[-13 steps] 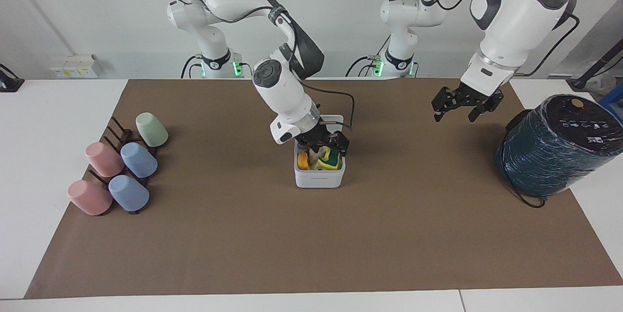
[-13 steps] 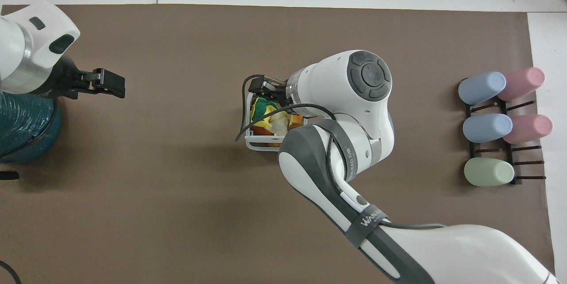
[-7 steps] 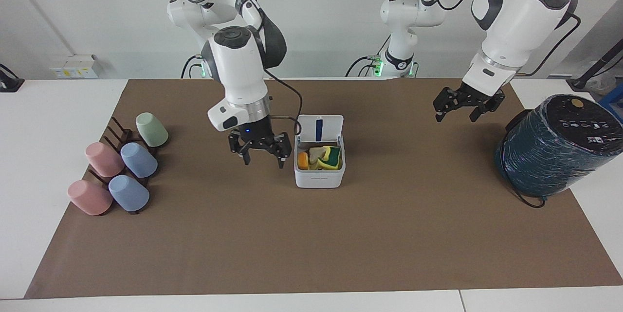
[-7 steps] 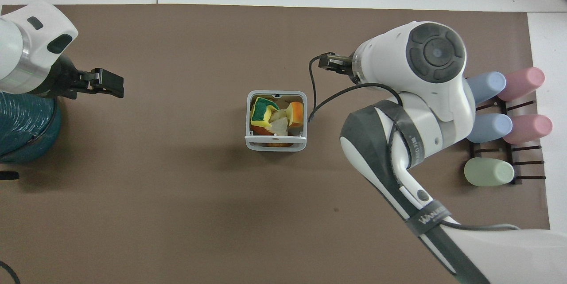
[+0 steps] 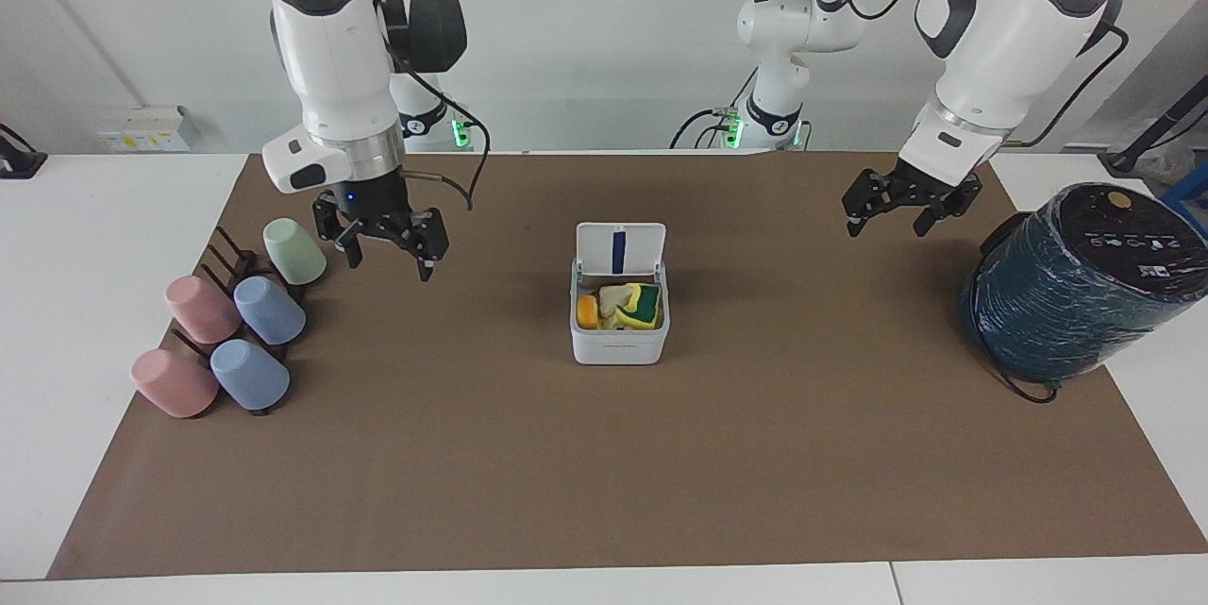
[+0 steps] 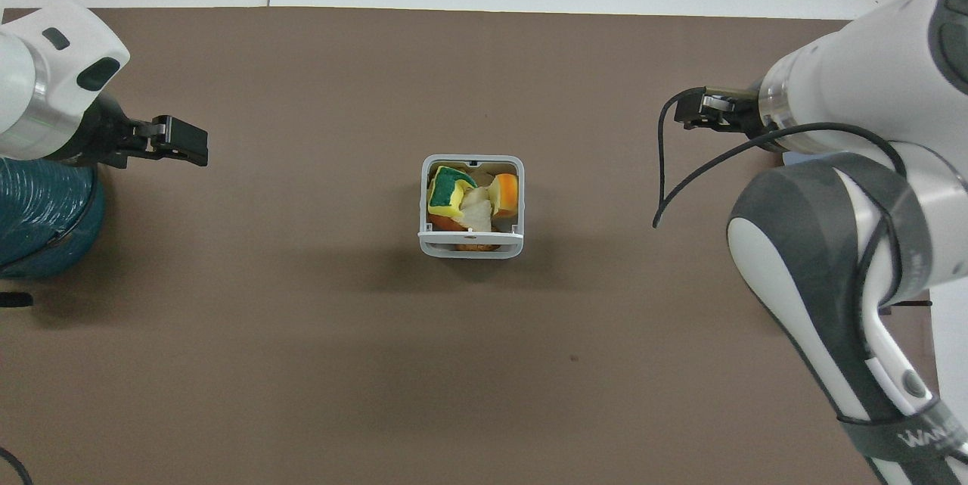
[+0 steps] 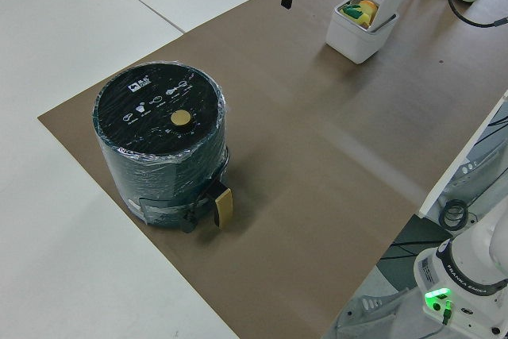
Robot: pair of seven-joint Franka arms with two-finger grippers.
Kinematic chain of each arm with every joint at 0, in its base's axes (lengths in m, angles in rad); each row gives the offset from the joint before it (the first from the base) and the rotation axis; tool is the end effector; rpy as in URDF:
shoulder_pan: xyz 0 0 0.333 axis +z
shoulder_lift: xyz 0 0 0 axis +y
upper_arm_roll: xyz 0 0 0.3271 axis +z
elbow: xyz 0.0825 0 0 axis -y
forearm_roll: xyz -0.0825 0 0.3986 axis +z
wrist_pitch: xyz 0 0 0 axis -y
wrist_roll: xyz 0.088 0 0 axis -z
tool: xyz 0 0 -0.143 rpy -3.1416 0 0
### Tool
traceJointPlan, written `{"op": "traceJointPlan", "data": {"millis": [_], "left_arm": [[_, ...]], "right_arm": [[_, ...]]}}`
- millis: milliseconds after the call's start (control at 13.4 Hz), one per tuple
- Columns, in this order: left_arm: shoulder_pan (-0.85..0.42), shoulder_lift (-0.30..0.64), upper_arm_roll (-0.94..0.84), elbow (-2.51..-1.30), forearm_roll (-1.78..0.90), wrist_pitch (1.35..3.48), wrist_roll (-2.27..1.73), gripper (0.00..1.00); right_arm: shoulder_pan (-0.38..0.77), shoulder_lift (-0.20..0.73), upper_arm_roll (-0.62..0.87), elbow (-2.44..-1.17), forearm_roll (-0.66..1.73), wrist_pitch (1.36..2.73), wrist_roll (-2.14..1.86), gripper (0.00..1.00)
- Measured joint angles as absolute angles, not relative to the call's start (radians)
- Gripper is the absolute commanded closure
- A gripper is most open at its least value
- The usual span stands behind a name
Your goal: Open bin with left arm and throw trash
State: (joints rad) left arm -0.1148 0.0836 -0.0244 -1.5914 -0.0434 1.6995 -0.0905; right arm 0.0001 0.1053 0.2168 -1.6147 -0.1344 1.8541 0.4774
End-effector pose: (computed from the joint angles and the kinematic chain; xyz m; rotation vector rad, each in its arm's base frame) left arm 0.5995 -0.0892 0.5520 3.0931 -0.0674 0.0297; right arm 0.6185 0.1152 0.5441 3.0540 -0.3596 0.2551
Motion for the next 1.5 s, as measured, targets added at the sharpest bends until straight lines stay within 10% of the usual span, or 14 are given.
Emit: {"op": "traceJointPlan", "data": {"millis": [1495], "left_arm": [[-0.112,0.083,-0.024,-1.591,-0.038,1.701,-0.057,0.0]], "right_arm": [[0.003,-0.065,0.005,-1.615,-0.017,1.549,0.018,0.0]]}}
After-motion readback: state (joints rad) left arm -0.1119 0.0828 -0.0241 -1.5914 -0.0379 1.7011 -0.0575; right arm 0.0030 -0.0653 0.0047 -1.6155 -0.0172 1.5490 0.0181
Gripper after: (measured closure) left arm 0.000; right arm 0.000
